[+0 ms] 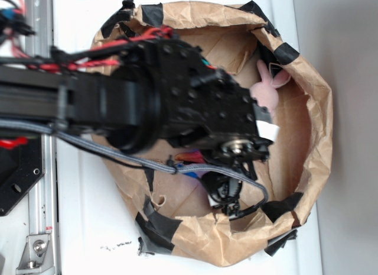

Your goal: Grab the shell.

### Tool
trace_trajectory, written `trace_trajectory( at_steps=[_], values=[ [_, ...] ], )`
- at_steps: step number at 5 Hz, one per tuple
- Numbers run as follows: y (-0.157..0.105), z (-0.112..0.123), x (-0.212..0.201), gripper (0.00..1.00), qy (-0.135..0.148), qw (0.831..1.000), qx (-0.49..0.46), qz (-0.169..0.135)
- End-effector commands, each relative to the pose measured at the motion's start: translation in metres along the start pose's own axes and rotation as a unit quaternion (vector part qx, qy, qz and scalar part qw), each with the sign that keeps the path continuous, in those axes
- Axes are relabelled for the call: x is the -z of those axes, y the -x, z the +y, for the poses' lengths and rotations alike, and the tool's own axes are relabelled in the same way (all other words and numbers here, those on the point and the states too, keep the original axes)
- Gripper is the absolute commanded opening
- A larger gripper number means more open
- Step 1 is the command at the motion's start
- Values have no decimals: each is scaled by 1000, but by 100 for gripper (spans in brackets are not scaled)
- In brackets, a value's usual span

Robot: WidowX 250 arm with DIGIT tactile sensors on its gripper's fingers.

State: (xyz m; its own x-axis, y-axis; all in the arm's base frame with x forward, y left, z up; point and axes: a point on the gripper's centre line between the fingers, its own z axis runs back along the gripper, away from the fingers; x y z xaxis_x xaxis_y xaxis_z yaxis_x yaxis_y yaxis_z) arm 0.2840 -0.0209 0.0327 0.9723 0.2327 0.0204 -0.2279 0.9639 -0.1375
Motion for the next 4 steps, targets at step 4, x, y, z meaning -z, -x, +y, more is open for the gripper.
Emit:
trace_trajectory(
  at_steps=[4],
  values=[
    [-23,-27,-120,0,17,989,110,-102]
  ],
)
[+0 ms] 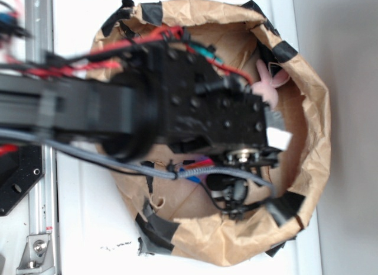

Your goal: Grab the shell.

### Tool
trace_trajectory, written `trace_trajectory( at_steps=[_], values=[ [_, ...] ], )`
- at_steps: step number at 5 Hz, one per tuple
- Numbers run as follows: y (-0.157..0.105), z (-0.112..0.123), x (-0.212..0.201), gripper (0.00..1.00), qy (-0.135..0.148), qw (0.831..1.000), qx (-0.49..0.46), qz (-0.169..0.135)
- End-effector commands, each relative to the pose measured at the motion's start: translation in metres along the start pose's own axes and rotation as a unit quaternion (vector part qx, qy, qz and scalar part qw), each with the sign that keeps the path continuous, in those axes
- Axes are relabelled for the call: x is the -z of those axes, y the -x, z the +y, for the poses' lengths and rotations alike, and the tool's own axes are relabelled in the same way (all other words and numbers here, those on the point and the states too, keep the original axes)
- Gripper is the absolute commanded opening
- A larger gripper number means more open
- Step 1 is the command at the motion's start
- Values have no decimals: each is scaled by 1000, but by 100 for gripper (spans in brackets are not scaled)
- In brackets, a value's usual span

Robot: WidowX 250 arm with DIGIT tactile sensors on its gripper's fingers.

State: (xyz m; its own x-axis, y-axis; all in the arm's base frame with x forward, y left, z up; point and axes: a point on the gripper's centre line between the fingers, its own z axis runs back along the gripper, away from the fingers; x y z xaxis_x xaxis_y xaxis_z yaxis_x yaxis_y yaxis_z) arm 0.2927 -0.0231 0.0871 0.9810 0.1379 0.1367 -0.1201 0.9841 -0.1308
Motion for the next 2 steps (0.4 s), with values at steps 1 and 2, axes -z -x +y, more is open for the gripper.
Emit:
trace_trajectory(
  at_steps=[1,2],
  values=[
    [-29,-17,-106,0,13,997,69,-36],
    [-20,-17,-103,0,2,996,83,-30]
  ],
)
